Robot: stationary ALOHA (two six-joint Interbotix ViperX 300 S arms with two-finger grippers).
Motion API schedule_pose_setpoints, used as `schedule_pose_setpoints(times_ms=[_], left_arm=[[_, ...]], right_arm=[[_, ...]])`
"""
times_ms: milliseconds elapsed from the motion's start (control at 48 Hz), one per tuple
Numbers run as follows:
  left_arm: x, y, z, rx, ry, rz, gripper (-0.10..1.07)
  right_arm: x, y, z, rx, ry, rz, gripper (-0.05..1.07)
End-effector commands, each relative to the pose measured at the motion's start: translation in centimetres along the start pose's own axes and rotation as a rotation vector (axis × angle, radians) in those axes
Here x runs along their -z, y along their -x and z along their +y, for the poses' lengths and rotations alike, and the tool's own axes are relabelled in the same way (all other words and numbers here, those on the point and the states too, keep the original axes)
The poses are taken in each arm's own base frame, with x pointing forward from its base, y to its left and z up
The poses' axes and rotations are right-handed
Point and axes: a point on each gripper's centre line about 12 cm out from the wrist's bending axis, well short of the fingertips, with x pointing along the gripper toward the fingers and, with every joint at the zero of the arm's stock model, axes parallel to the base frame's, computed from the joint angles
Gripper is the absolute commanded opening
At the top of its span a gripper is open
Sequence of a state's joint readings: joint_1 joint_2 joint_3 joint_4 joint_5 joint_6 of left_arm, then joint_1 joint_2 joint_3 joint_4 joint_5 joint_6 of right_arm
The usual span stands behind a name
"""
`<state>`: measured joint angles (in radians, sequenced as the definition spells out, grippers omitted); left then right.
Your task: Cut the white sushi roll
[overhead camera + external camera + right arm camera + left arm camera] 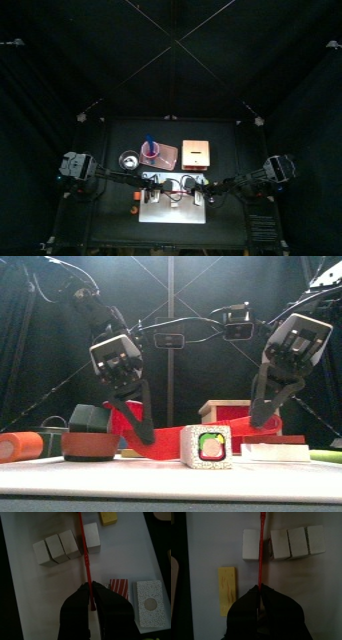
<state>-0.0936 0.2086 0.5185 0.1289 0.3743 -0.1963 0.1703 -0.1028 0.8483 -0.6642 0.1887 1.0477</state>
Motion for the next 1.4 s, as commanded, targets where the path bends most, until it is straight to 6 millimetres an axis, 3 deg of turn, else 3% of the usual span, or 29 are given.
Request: schedule_pose_setpoints(times_ms=[0,521,854,1146,1375], left_arm=[[0.0,-0.5,0.7,-0.011,0.012,0.010,0.47],[-0.3,0.3,3.5,-0.065,-0.016,-0.032,0.47],[-2.1,4.0,3.1,-0.058,-0.024,-0.146,0.47],[-2.9,5.9,-0.8,0.004,-0.083,-0.207,0.47],[-2.6,5.5,-2.4,0.051,-0.087,-0.254,0.47]], right_arm=[[-1.5,0.6,0.0,-0.010,-0.011,-0.045,0.20],[-2.8,2.6,-1.5,0.007,-0.020,-0.117,0.20],[-3.4,4.0,-0.4,-0.031,-0.021,-0.157,0.20],[-3.1,6.4,2.1,-0.120,-0.010,-0.196,0.20],[-2.3,6.3,2.2,-0.129,-0.029,-0.175,0.20]])
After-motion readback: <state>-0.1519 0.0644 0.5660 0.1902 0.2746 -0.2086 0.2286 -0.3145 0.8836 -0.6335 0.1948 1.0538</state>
